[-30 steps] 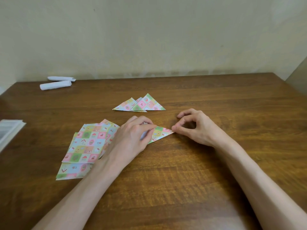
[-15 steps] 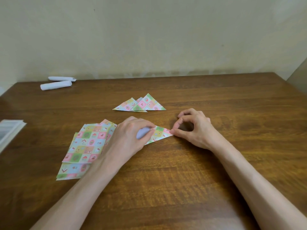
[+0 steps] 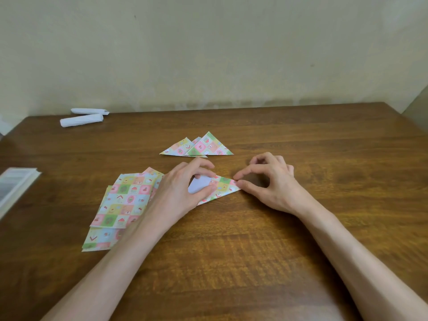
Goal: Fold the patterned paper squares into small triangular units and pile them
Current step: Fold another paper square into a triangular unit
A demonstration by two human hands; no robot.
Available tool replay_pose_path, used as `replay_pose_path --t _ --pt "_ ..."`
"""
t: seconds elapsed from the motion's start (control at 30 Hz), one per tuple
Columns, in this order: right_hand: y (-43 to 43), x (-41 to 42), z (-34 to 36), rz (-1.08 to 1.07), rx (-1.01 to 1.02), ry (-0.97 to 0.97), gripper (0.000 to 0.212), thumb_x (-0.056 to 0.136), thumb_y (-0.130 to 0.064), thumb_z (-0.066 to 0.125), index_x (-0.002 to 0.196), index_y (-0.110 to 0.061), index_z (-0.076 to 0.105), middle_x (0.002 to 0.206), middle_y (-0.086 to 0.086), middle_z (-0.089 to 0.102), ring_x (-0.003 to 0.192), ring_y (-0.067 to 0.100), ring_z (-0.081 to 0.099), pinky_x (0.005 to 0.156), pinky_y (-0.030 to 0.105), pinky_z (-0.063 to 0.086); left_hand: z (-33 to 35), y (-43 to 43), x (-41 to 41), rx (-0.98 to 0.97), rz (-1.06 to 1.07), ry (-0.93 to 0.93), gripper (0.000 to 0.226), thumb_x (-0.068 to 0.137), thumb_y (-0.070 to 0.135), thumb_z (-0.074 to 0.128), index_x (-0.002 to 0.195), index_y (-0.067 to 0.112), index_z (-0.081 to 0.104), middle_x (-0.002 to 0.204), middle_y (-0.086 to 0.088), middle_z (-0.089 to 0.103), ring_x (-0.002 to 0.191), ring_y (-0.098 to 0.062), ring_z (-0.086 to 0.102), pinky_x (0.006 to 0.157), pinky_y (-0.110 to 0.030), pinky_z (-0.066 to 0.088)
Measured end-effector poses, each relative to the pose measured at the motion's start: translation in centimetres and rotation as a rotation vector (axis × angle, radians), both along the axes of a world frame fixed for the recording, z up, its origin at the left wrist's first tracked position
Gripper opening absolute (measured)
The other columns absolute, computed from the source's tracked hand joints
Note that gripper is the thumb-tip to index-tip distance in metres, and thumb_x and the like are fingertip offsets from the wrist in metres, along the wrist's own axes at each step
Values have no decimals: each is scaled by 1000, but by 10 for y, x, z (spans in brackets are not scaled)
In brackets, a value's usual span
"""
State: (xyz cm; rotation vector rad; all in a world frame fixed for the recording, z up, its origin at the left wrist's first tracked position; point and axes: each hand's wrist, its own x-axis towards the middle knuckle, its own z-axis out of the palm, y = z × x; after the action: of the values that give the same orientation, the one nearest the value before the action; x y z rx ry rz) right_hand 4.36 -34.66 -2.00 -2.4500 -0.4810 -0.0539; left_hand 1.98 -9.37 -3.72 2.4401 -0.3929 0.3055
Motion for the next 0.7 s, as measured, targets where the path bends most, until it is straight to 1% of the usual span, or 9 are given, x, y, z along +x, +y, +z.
replay_pose_path --t 0.1,0.2,0.3,0.4,0.53,0.6,0.7 --pt "3 -1 -2 -20 -14 -17 19 83 -66 71 98 -55 73 115 -19 47 122 8 35 98 33 19 1 0 -1 10 3 15 30 90 40 76 115 39 60 108 33 68 106 -1 56 76 -14 38" --pt "4 -1 -4 -27 -12 -51 20 83 -66 71 99 -55 72 115 -20 48 122 8 35 97 35 21 2 0 -1 12 4 19 28 89 38 77 112 39 61 107 31 68 106 -1 56 75 -12 36" --pt "7 -1 -7 24 -8 -84 15 88 -60 70 102 -56 72 115 -22 50 123 9 37 98 39 25 2 0 -1 18 6 26 22 90 39 77 108 39 65 107 28 66 108 -1 57 74 -10 35" --pt "9 -1 -10 63 -5 -96 11 92 -52 70 101 -55 74 114 -22 52 124 11 39 102 42 27 2 0 -2 14 14 35 19 90 40 76 106 40 67 104 25 66 107 0 56 74 -11 35" --pt "7 0 -10 69 5 -78 11 93 -50 70 101 -55 74 114 -22 52 123 9 41 103 41 26 2 1 -2 15 29 45 19 89 43 75 106 43 68 101 20 64 106 4 54 73 -13 36" --pt "7 0 -10 66 1 -73 11 92 -50 70 101 -55 74 114 -22 51 122 9 41 103 40 26 3 0 -2 16 32 54 18 89 44 75 107 42 70 101 21 64 106 4 54 74 -14 37" --pt "8 1 -9 61 2 -58 11 91 -50 71 100 -56 74 114 -23 51 122 9 40 103 39 24 3 -1 -2 2 -13 37 12 92 39 74 104 40 75 106 25 69 109 -1 54 80 -17 42"
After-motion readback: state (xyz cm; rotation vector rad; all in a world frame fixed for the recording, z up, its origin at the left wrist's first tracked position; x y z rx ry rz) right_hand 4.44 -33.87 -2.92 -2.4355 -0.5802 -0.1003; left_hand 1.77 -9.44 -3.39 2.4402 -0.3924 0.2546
